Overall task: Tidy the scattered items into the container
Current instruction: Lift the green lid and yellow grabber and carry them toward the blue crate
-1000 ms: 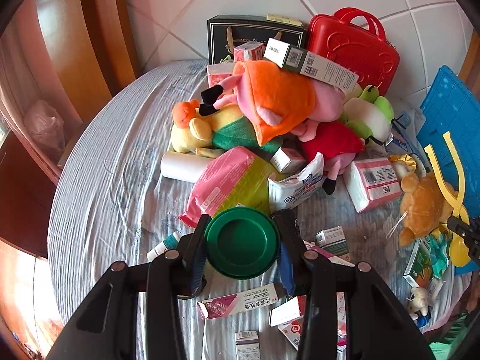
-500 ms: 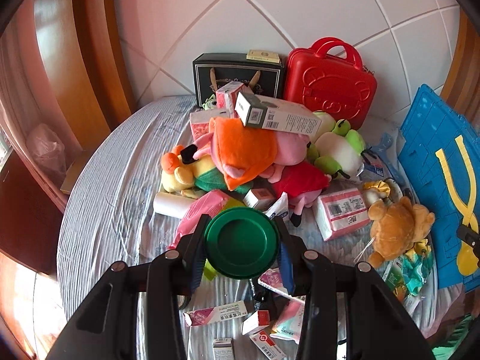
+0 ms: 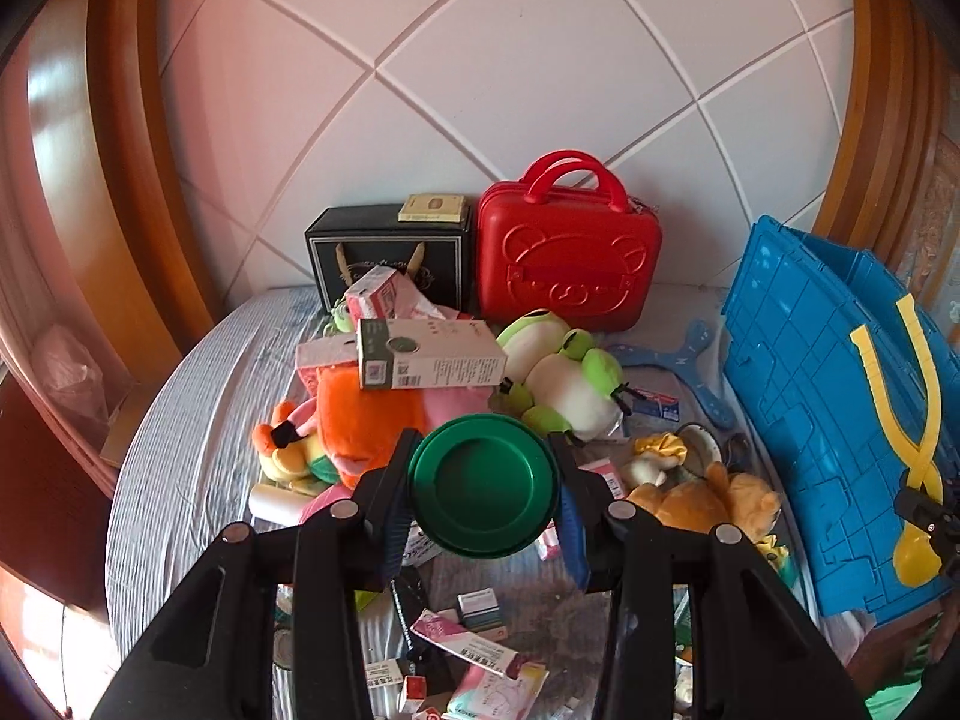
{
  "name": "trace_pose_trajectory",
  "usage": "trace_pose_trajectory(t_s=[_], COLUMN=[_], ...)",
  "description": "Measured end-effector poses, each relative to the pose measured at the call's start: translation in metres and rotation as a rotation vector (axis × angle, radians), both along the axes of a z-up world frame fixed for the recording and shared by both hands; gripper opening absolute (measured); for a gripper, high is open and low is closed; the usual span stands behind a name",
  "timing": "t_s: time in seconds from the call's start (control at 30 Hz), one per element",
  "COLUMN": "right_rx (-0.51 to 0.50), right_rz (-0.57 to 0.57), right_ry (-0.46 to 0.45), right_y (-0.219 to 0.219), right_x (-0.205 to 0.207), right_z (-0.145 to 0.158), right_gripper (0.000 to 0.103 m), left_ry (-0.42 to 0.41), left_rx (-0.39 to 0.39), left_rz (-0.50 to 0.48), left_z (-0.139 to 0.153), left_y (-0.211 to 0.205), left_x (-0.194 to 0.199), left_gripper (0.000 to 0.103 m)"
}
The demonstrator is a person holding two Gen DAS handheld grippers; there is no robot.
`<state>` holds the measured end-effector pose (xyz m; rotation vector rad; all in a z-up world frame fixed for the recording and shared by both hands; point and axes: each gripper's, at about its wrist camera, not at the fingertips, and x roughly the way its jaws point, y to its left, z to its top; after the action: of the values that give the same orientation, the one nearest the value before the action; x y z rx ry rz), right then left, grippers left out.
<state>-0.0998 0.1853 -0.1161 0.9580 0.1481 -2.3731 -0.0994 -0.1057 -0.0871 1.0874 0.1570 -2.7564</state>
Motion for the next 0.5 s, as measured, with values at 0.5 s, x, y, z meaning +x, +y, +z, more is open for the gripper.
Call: trace_pose_trajectory(t_s=[0.5], right_rx=[-0.107], right_rz=[-0.053], right_ry=[0.105], right_y=[0.089], right_x=[-0.010], right_z=[0.065], right_gripper=[0.023], left_ry=[0.093], left_rx=[-0.040], left_rz=[-0.149], left_z=[0.069], left_y=[0.120], left_x=[-0.045], left_gripper=[0.040])
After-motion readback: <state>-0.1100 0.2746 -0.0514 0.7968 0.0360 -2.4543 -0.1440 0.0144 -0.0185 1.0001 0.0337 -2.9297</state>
